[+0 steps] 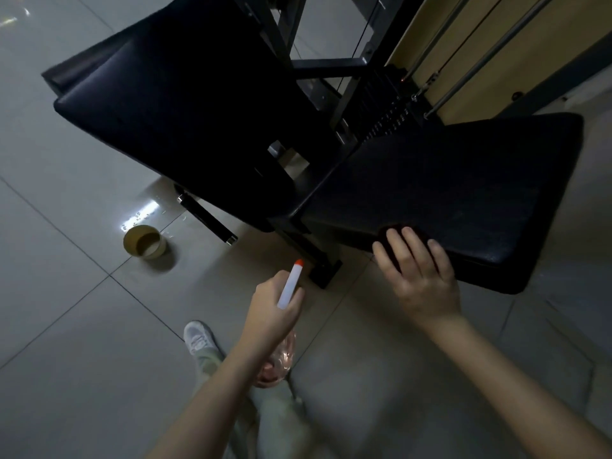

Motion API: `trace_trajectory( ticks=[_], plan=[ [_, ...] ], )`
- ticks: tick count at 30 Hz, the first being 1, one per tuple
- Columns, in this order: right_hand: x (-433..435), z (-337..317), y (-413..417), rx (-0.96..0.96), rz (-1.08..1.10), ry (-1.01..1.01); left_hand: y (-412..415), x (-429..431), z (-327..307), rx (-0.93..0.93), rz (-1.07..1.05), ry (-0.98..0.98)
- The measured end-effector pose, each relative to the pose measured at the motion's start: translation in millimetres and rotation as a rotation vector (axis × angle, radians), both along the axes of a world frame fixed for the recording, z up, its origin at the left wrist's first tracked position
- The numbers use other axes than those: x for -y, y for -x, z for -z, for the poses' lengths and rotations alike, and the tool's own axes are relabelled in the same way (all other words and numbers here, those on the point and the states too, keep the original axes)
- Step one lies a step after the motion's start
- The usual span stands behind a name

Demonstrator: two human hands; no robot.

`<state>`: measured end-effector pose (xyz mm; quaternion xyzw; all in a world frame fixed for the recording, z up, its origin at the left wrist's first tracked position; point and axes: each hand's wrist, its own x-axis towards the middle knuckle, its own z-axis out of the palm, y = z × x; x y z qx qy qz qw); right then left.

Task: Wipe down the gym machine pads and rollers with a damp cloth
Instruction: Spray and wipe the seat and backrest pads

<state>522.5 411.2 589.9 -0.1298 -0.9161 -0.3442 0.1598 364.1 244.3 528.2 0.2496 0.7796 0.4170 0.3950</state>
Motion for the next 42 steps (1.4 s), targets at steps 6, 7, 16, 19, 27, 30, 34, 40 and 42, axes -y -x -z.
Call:
trace_trajectory(
  ticks=[6,7,16,19,27,30,34,40,42],
  plan=[
    [3,65,59,0.076,-0.013,0.055,-6,-4,14,0.015,-0.025,-0.062],
    [4,71,68,0.08,-0.004,0.092,-6,-5,17,0.018,-0.033,-0.065],
    [8,61,41,0.04,-0.041,0.172,8,-14,58,0.066,-0.065,-0.123],
    [3,73,45,0.016,-0.064,0.103,17,-19,71,0.08,0.004,-0.173],
    [-1,106,57,-0.009,-0.086,0.053,26,-21,118,0.125,-0.025,-0.226],
    [-3,117,61,-0.009,-0.099,0.054,28,-18,132,0.099,-0.144,-0.228],
    [-4,125,67,-0.01,-0.115,0.059,35,-16,144,0.074,-0.281,-0.2],
    [-4,137,77,0.025,-0.133,0.077,43,-10,151,0.102,-0.333,-0.162],
    [-5,144,83,0.038,-0.141,0.078,44,-8,152,0.109,-0.332,-0.146]
  ],
)
